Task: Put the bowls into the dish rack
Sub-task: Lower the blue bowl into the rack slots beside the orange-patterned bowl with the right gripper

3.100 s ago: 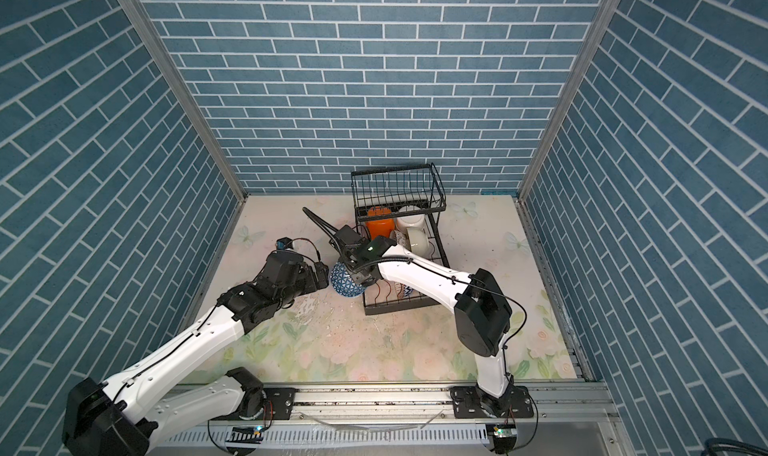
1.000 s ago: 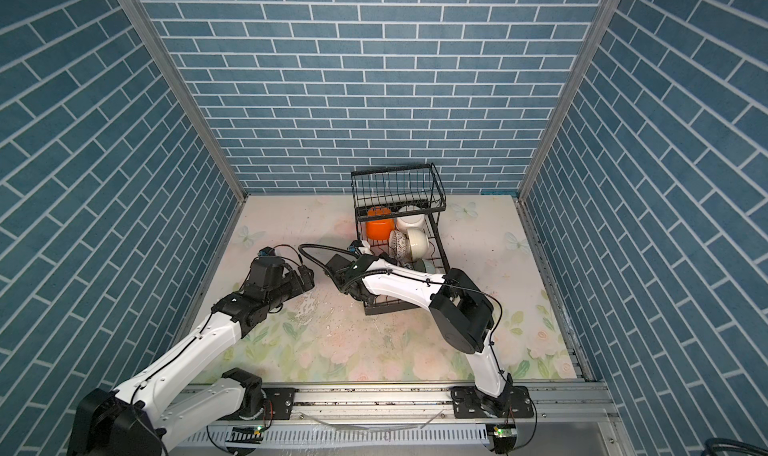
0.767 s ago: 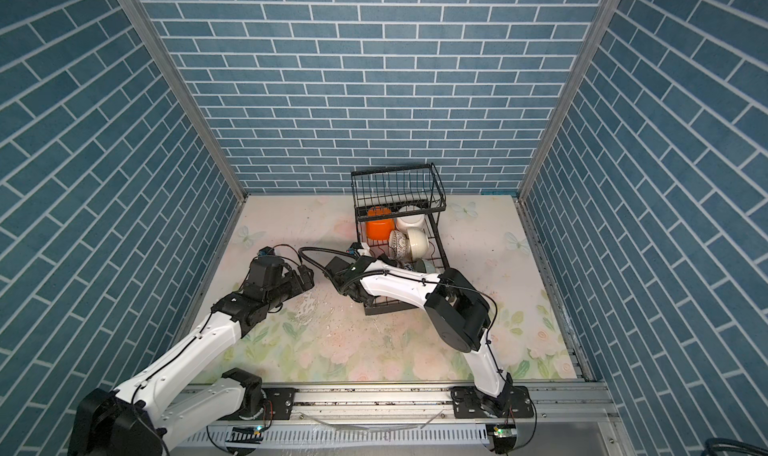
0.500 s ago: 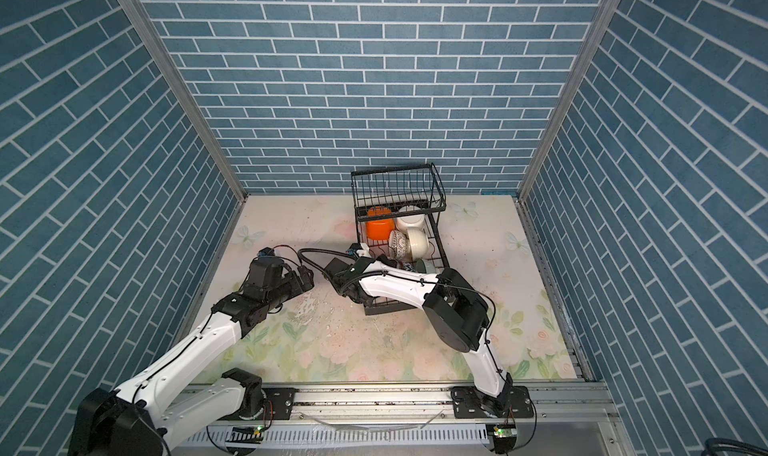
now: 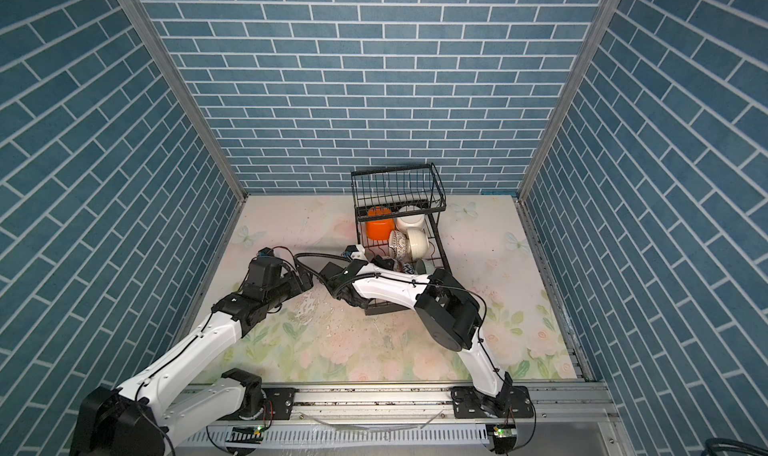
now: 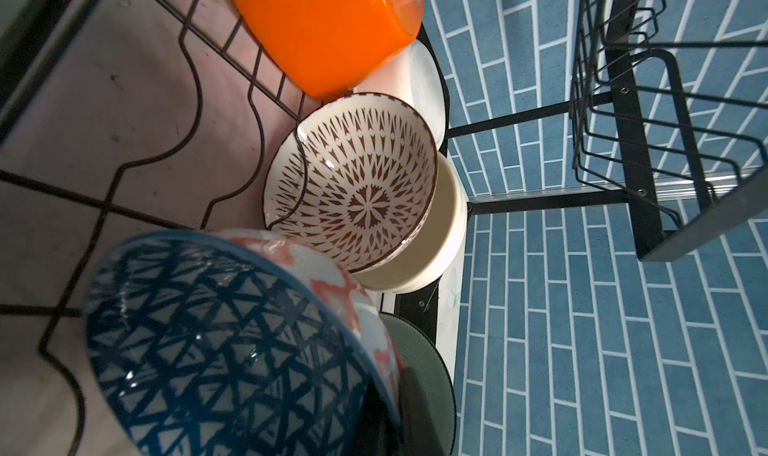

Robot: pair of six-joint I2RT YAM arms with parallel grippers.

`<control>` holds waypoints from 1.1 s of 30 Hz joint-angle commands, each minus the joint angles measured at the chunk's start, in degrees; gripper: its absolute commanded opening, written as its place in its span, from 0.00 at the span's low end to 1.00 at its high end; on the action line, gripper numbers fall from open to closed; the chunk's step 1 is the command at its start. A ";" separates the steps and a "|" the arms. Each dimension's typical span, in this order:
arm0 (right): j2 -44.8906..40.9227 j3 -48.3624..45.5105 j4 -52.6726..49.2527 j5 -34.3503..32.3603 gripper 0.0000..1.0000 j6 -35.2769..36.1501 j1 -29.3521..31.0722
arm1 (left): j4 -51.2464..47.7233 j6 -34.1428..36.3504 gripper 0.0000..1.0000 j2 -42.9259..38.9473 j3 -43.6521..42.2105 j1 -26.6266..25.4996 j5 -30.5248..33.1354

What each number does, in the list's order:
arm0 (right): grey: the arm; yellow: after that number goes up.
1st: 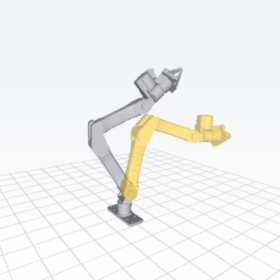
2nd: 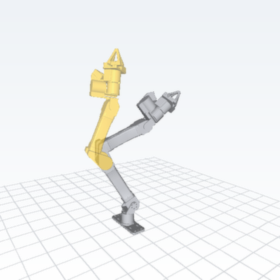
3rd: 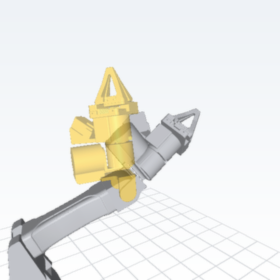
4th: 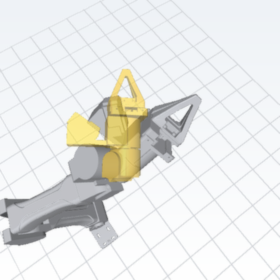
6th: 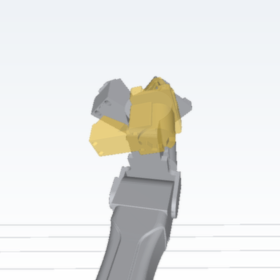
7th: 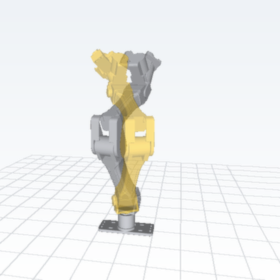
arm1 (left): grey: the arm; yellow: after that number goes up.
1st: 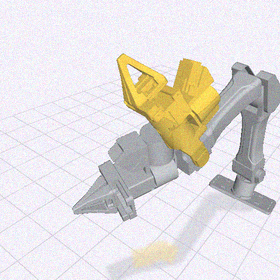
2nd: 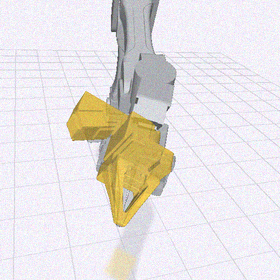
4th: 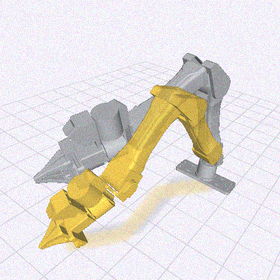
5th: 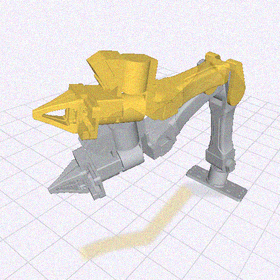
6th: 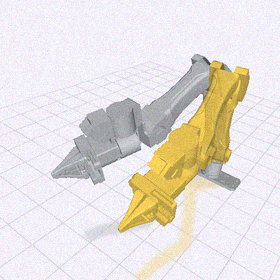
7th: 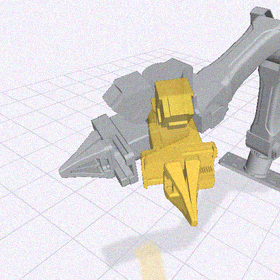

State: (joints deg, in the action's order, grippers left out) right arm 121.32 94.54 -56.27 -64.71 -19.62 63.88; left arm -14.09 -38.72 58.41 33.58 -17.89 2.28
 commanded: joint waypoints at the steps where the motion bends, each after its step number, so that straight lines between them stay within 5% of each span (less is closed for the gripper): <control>1: 3.71 2.34 -3.47 1.73 0.00 -5.86 1.00 | 0.99 1.03 1.00 -0.06 -1.41 0.73 -0.71; 13: 10.04 8.45 -12.68 3.74 0.00 -13.89 3.67 | 0.33 2.41 1.00 -1.08 -2.05 1.96 -2.01; 33: 8.40 9.39 -19.35 10.97 0.01 -20.59 5.03 | 1.23 1.48 1.00 -4.51 -5.04 2.28 -3.12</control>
State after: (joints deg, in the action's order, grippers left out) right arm 128.25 103.37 -73.03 -65.45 -37.54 66.98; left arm -13.41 -37.34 54.85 29.50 -16.03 -0.51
